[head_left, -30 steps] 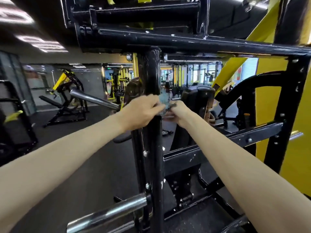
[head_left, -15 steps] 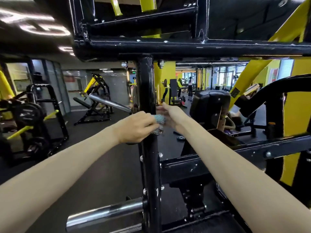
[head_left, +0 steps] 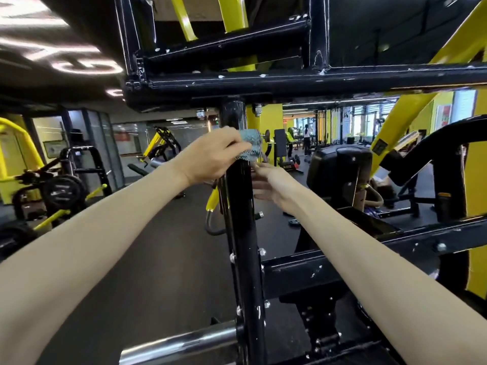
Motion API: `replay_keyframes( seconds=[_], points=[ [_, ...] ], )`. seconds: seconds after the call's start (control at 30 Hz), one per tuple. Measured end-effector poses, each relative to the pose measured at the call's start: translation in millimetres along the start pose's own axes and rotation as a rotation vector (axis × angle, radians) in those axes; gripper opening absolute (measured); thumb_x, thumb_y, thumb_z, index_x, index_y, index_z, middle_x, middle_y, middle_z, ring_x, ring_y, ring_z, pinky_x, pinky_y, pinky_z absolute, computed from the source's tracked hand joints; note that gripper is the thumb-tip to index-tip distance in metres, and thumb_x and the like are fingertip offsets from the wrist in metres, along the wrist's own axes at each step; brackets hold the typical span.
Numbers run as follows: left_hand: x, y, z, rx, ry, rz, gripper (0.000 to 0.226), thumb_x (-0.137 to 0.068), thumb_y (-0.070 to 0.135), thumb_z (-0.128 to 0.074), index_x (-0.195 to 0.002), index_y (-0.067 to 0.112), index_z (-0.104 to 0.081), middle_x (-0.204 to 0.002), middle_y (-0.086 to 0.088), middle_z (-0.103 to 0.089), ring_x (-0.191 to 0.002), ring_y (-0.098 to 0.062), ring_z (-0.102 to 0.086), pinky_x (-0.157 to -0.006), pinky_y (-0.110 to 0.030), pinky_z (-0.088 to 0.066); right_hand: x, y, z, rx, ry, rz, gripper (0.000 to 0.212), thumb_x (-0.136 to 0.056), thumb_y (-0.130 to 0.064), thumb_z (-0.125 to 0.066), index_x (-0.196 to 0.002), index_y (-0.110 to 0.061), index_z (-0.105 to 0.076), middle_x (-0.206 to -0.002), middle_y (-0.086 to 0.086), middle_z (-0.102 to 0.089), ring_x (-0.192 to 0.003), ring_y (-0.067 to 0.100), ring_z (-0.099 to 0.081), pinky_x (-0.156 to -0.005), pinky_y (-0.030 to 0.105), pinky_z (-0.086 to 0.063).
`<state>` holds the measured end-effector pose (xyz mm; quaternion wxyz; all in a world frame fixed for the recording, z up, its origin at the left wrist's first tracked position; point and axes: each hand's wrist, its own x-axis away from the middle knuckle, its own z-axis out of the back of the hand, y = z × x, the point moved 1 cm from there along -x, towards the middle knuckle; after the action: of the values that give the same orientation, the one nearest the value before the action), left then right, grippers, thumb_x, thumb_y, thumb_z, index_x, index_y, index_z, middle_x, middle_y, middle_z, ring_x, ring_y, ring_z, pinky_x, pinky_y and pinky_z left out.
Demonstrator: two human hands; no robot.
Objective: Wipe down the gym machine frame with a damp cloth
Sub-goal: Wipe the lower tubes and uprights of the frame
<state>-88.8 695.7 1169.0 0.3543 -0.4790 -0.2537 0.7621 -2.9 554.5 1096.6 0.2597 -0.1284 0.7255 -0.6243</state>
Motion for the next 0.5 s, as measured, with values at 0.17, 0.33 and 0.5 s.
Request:
replay_keyframes(
  seconds=[0.17, 0.33, 0.5],
  points=[
    [-15, -17, 8, -0.04, 0.171, 0.207, 0.025, -0.09, 0.001, -0.051, -0.109, -0.009, -0.064, -0.085, -0.021, -0.057, -0.073, -0.031, -0.051, -0.063, -0.042, -0.05, 3, -7, -3, -0.007, -0.039, 0.022, 0.015, -0.102, -0.013, -0.044, -0.104, -0.023, -0.055, -0.105, 0.004, -0.067, -0.099, 0.018, -0.065, -0.09, 0.038, -0.052],
    [0, -13, 11, -0.068, -0.003, -0.073, 0.026, -0.096, 0.003, -0.044, -0.108, -0.009, -0.065, -0.082, -0.018, -0.057, -0.071, -0.026, -0.049, -0.06, -0.036, -0.047, 3, -8, 3, 0.018, -0.037, 0.023, 0.02, -0.101, -0.013, -0.044, -0.116, -0.017, -0.058, -0.101, 0.005, -0.066, -0.086, 0.019, -0.065, -0.086, 0.037, -0.051],
    [12, 14, -11, 0.057, 0.165, 0.248, 0.026, -0.092, 0.006, -0.053, -0.108, -0.009, -0.065, -0.083, -0.019, -0.057, -0.077, -0.023, -0.043, -0.062, -0.039, -0.047, 5, 7, 12, -0.078, -0.006, -0.004, 0.027, -0.103, -0.019, -0.041, -0.127, -0.013, -0.053, -0.112, 0.01, -0.061, -0.095, 0.022, -0.063, -0.08, 0.034, -0.053]
  ],
)
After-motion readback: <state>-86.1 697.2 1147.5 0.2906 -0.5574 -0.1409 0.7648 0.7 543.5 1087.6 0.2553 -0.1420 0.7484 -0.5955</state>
